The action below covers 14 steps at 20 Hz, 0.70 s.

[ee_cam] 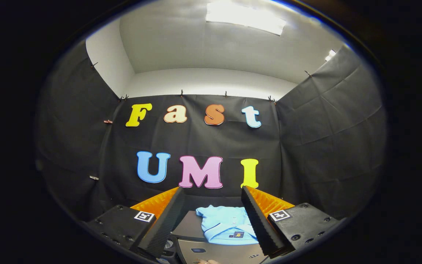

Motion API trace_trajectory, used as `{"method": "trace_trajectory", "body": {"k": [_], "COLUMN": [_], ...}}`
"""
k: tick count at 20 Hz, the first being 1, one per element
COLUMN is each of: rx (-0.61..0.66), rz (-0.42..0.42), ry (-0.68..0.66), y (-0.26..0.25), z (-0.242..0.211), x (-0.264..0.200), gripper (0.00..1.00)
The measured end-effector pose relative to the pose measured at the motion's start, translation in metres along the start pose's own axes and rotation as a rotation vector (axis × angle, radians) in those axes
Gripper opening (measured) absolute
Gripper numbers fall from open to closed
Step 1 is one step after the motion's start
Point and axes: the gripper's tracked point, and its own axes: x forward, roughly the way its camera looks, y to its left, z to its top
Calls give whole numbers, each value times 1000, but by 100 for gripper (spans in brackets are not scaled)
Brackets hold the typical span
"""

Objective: Put the clothes into the washing machine and then close the washing machine lid.

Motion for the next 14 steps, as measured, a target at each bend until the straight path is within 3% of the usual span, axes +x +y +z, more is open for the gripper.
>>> {"method": "trace_trajectory", "body": {"k": [14], "rx": [1], "rz": [-23], "ry": [30], "y": [-12], "z": [-4], "x": [41], "gripper": [98]}}
